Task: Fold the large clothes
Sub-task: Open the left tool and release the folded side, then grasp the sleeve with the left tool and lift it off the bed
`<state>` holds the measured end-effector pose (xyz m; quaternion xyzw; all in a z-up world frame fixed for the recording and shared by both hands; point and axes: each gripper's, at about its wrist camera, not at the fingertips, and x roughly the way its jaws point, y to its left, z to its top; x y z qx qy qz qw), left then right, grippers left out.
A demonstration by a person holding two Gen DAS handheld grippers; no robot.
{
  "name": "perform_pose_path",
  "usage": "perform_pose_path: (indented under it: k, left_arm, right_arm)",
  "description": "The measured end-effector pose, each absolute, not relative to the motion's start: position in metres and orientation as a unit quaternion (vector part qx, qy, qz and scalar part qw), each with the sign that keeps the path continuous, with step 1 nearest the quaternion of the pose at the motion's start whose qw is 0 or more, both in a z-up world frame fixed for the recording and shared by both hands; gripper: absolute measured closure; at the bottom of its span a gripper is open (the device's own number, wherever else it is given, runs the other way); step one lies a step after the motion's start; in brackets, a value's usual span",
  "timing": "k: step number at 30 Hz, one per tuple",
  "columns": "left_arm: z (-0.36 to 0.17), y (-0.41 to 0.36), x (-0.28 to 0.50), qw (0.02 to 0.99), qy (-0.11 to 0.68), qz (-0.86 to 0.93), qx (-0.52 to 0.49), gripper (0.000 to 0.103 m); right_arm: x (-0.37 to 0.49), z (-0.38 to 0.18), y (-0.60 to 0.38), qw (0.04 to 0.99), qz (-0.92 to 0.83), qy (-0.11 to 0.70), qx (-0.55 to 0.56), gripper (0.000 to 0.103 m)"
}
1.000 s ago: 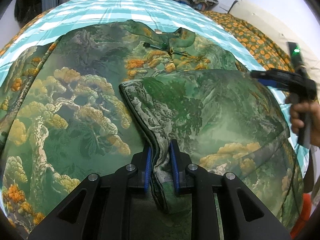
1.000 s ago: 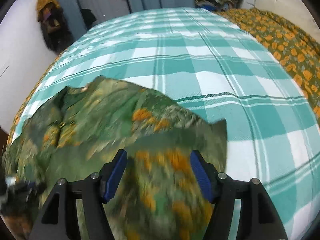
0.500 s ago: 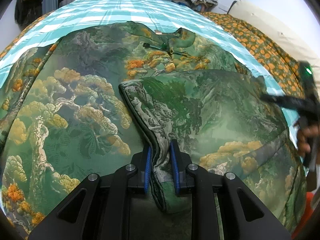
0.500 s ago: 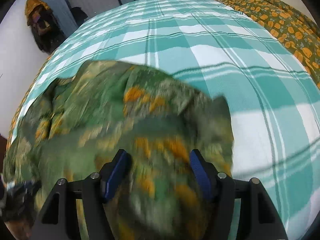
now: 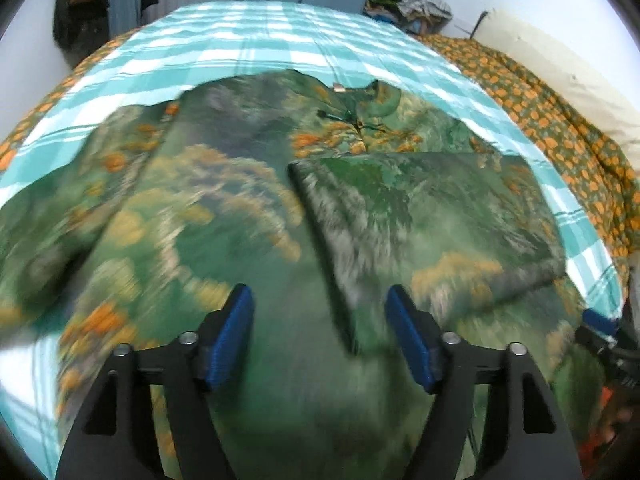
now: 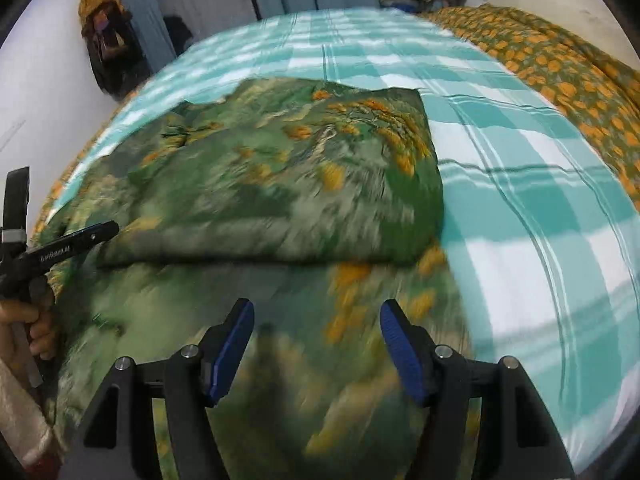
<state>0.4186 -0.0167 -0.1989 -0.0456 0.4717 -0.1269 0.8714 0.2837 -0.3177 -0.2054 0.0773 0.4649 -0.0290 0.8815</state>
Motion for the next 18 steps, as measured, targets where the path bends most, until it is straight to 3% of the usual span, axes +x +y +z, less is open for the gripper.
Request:
perform_pose_path:
  k: [4, 10, 18]
  left_arm:
    - [-0.183, 0.027, 0.374, 0.878, 0.466, -0.099, -0.05, 0.019]
    - [-0.17, 0.121, 0.345, 0.895, 0.445, 0.003, -0.038, 0.016]
    - [-0.192, 0.293, 0.35, 0.866, 0.408, 0.147, -0.25, 0.015]
  right_arm:
    - [0.248, -0.2, -0.293, 0.897, -0.035, 0.436, 0.056, 0.036]
    - [0.226, -0.2, -0.258, 0.909, -0.001, 0.417, -0.008, 0.036]
    - [0.224, -0.191, -0.235, 0.91, 0.006, 0.414, 0.0, 0.036]
